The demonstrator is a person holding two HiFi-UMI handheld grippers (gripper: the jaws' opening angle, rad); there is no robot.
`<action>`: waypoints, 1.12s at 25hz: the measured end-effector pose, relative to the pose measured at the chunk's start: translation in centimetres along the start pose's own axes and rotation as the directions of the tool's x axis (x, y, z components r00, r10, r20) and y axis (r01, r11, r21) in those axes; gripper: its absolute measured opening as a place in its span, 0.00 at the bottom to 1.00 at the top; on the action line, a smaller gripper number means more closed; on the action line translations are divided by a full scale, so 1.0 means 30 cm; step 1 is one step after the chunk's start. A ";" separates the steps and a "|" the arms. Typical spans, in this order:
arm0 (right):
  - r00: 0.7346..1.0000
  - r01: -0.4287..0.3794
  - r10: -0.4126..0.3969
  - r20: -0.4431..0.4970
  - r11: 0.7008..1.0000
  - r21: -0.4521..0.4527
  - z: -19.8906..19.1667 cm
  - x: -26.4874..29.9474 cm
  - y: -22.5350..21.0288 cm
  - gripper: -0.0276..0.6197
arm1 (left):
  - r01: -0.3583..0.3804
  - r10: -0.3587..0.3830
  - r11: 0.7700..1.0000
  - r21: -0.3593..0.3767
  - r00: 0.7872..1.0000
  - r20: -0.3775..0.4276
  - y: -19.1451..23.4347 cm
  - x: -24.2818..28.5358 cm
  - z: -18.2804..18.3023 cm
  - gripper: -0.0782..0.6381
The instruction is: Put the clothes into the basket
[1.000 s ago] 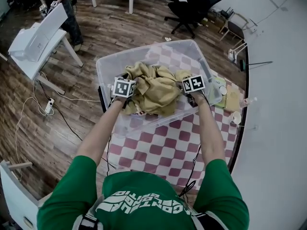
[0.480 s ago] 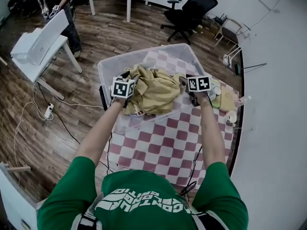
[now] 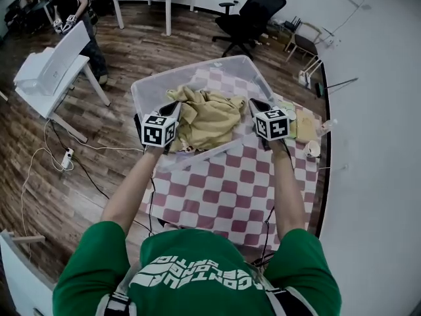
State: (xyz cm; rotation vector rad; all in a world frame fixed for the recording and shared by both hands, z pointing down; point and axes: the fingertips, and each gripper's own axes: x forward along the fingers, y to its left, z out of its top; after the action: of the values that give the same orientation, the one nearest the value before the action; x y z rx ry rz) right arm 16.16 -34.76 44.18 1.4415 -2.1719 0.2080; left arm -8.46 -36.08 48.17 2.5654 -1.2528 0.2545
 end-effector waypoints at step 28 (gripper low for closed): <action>0.986 0.060 -0.095 0.135 0.967 0.246 -0.410 -0.488 0.272 0.05 | 0.211 -0.210 0.977 -0.015 0.977 0.038 -0.441 -0.304 -0.183 0.11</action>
State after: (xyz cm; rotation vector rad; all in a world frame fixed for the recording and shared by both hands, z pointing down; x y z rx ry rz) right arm 17.36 -14.49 48.60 1.7219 -2.2628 0.3595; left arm -3.76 -19.78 48.64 2.6698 -0.9782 0.1520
